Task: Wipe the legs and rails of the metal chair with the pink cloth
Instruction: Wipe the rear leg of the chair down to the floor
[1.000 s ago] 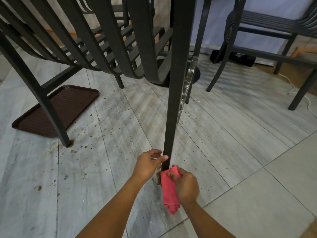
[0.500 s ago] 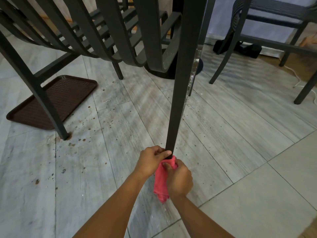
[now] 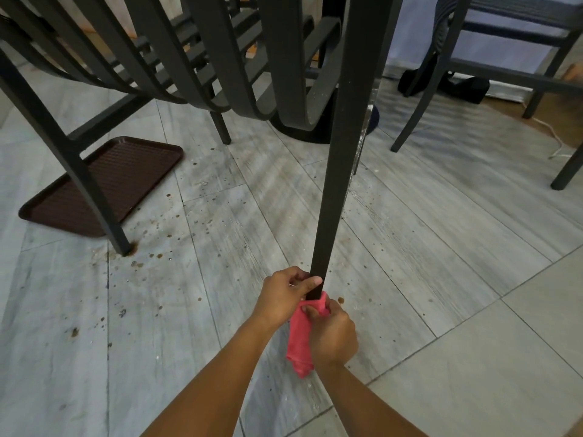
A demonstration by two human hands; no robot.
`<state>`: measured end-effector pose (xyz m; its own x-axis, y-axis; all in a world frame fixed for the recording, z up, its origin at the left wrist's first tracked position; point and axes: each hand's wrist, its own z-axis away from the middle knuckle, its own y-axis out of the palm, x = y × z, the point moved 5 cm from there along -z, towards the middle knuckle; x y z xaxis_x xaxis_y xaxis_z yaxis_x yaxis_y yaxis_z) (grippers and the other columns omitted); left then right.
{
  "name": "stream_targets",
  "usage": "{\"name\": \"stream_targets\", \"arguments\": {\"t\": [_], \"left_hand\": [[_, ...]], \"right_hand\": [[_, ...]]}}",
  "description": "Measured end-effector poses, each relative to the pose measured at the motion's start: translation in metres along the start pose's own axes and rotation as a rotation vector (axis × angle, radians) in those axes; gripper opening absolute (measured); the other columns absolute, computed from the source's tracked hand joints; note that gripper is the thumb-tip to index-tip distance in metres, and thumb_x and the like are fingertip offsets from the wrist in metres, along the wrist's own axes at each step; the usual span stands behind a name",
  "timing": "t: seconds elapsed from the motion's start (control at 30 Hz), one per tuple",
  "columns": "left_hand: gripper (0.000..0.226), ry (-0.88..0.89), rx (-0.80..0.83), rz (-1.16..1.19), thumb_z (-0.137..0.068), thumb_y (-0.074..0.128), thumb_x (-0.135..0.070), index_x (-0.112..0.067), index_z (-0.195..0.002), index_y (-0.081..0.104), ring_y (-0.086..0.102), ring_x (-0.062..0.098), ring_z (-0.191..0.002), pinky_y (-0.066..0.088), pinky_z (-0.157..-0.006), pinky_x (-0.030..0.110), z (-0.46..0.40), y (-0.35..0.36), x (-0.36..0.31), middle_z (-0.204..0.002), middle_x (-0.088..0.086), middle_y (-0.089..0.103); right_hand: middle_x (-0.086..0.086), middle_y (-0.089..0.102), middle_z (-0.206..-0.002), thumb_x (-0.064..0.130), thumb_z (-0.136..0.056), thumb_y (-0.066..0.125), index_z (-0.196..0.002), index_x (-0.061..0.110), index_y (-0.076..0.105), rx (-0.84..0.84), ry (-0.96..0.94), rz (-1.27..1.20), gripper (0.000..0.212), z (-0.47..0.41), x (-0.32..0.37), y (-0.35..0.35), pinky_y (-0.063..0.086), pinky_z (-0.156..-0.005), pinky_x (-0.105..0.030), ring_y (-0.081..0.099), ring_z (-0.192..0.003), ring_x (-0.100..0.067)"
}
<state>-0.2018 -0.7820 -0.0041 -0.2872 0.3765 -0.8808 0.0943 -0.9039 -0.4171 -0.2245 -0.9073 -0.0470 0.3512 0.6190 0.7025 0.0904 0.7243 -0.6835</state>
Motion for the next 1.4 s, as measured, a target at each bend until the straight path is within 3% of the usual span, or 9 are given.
{"name": "stream_targets", "arguments": {"t": [0.2, 0.4, 0.73, 0.9, 1.0, 1.13, 1.27, 1.33, 1.4], "left_hand": [[0.028, -0.006, -0.002, 0.005, -0.082, 0.065, -0.04, -0.017, -0.096, 0.068, 0.066, 0.01, -0.087, 0.051, -0.08, 0.021, -0.001, 0.002, 0.004, -0.083, -0.009, 0.067], [0.03, 0.012, -0.027, -0.005, -0.083, 0.063, -0.041, -0.015, -0.099, 0.067, 0.064, 0.008, -0.083, 0.046, -0.069, 0.011, 0.001, 0.002, 0.002, -0.081, -0.013, 0.063], [0.041, 0.036, -0.026, -0.027, -0.086, 0.057, -0.045, -0.016, -0.114, 0.063, 0.066, 0.016, -0.092, 0.05, -0.083, 0.024, 0.006, 0.001, 0.001, -0.099, -0.001, 0.067], [0.04, 0.017, 0.006, -0.013, -0.09, 0.055, -0.04, -0.015, -0.121, 0.059, 0.064, 0.006, -0.077, 0.046, -0.059, 0.005, 0.011, 0.001, -0.001, -0.088, -0.008, 0.064], [0.04, 0.015, 0.018, -0.007, -0.091, 0.055, -0.039, -0.014, -0.122, 0.059, 0.064, 0.006, -0.075, 0.044, -0.057, 0.003, 0.013, -0.001, -0.003, -0.084, -0.009, 0.062], [0.046, 0.002, 0.022, -0.02, -0.089, 0.054, -0.045, -0.016, -0.124, 0.057, 0.065, 0.012, -0.089, 0.044, -0.071, 0.013, 0.012, -0.001, 0.001, -0.095, -0.005, 0.065], [0.048, 0.003, 0.019, -0.05, -0.089, 0.055, -0.044, -0.016, -0.128, 0.056, 0.062, 0.015, -0.104, 0.043, -0.085, 0.017, 0.013, 0.0, 0.005, -0.114, 0.001, 0.066], [0.044, 0.004, 0.02, -0.066, -0.09, 0.055, -0.042, -0.016, -0.125, 0.059, 0.061, 0.013, -0.107, 0.04, -0.083, 0.012, 0.012, 0.0, 0.005, -0.112, 0.0, 0.067], [0.036, 0.0, 0.03, -0.062, -0.09, 0.056, -0.039, -0.016, -0.115, 0.065, 0.065, 0.004, -0.091, 0.041, -0.069, 0.004, 0.012, 0.002, 0.005, -0.093, -0.007, 0.069]], "right_hand": [[0.005, 0.067, -0.073, 0.046, -0.084, 0.06, -0.087, 0.026, 0.068, 0.021, 0.047, 0.059, 0.022, -0.001, -0.013, 0.01, 0.035, -0.053, -0.022, 0.051, -0.058, -0.011], [0.005, 0.07, -0.076, 0.048, -0.083, 0.06, -0.09, 0.027, 0.069, 0.025, 0.039, 0.111, 0.024, 0.001, -0.016, 0.013, 0.035, -0.053, -0.021, 0.049, -0.058, -0.01], [0.001, 0.062, -0.087, 0.047, -0.09, 0.047, -0.101, 0.031, 0.069, -0.002, 0.006, 0.176, 0.029, 0.005, -0.013, 0.013, 0.05, -0.058, -0.027, 0.059, -0.065, -0.015], [0.0, 0.059, -0.101, 0.034, -0.093, 0.046, -0.108, 0.028, 0.064, 0.044, -0.091, 0.397, 0.024, 0.004, -0.005, 0.004, 0.04, -0.079, -0.031, 0.052, -0.095, -0.021], [-0.007, 0.051, -0.122, 0.021, -0.088, 0.058, -0.1, 0.022, 0.066, 0.084, -0.154, 0.291, 0.014, 0.006, -0.001, 0.004, 0.049, -0.078, -0.03, 0.055, -0.097, -0.021], [0.002, 0.05, -0.106, 0.017, -0.088, 0.057, -0.087, 0.018, 0.06, 0.095, -0.169, 0.084, 0.003, 0.006, 0.0, 0.002, 0.051, -0.061, -0.026, 0.056, -0.073, -0.01], [0.0, 0.063, -0.087, 0.02, -0.089, 0.054, -0.09, 0.016, 0.062, 0.058, -0.184, -0.08, 0.009, 0.006, 0.001, 0.002, 0.04, -0.061, -0.02, 0.06, -0.076, -0.016], [-0.001, 0.064, -0.084, 0.021, -0.088, 0.054, -0.092, 0.014, 0.063, 0.066, -0.149, -0.135, 0.012, 0.006, 0.0, 0.008, 0.043, -0.065, -0.026, 0.06, -0.078, -0.02], [-0.003, 0.065, -0.079, 0.02, -0.09, 0.052, -0.086, 0.012, 0.065, 0.044, -0.076, -0.209, 0.016, 0.006, 0.001, 0.013, 0.046, -0.064, -0.028, 0.061, -0.075, -0.021]]}}
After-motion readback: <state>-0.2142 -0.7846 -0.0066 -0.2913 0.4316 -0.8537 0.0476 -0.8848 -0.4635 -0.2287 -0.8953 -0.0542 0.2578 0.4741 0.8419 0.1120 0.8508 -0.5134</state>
